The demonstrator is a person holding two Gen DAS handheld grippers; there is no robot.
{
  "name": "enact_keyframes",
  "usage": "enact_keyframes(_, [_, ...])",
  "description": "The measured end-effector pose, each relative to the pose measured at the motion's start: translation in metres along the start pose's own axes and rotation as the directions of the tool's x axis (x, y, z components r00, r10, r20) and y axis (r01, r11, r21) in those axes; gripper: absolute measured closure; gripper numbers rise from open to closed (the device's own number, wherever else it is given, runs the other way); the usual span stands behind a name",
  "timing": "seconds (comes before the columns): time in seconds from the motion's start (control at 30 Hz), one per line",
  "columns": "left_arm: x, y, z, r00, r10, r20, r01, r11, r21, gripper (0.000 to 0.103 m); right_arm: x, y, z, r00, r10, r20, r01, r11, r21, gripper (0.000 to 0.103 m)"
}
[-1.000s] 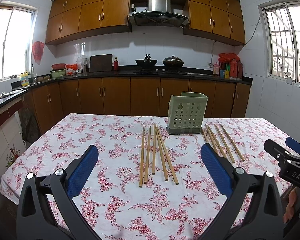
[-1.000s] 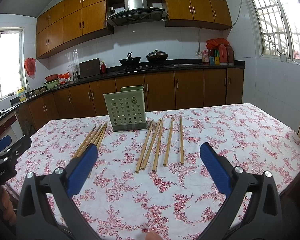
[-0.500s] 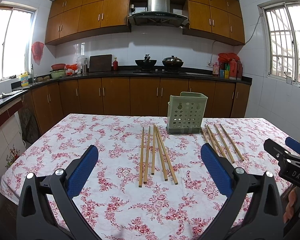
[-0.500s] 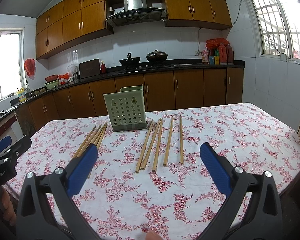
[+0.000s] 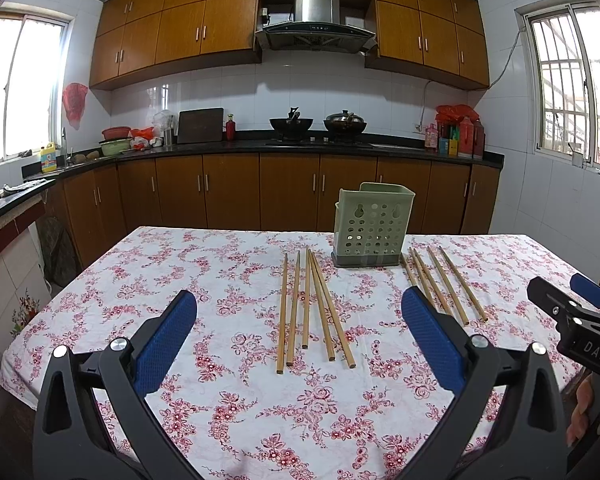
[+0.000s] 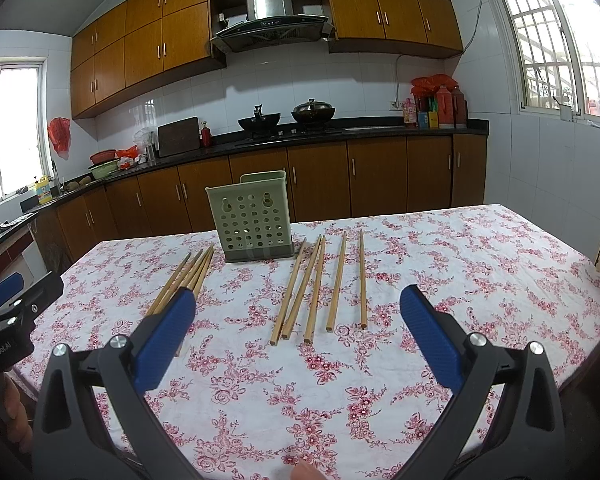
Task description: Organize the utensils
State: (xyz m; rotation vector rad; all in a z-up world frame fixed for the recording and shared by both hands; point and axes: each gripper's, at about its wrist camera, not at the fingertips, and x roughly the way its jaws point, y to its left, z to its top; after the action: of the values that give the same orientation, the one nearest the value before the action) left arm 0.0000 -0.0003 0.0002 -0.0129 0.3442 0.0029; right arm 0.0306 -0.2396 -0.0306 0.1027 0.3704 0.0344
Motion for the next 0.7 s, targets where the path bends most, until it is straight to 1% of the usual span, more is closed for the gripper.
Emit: enact_keyframes(0.7, [-0.0029, 0.0003, 0.0012, 1.0, 0.0, -0.002, 0.0, 1.0, 0.0, 0.002, 0.0007, 0.0008, 0.0002, 1.0, 0.001, -0.002, -0.001, 1.0, 0.001, 0.004])
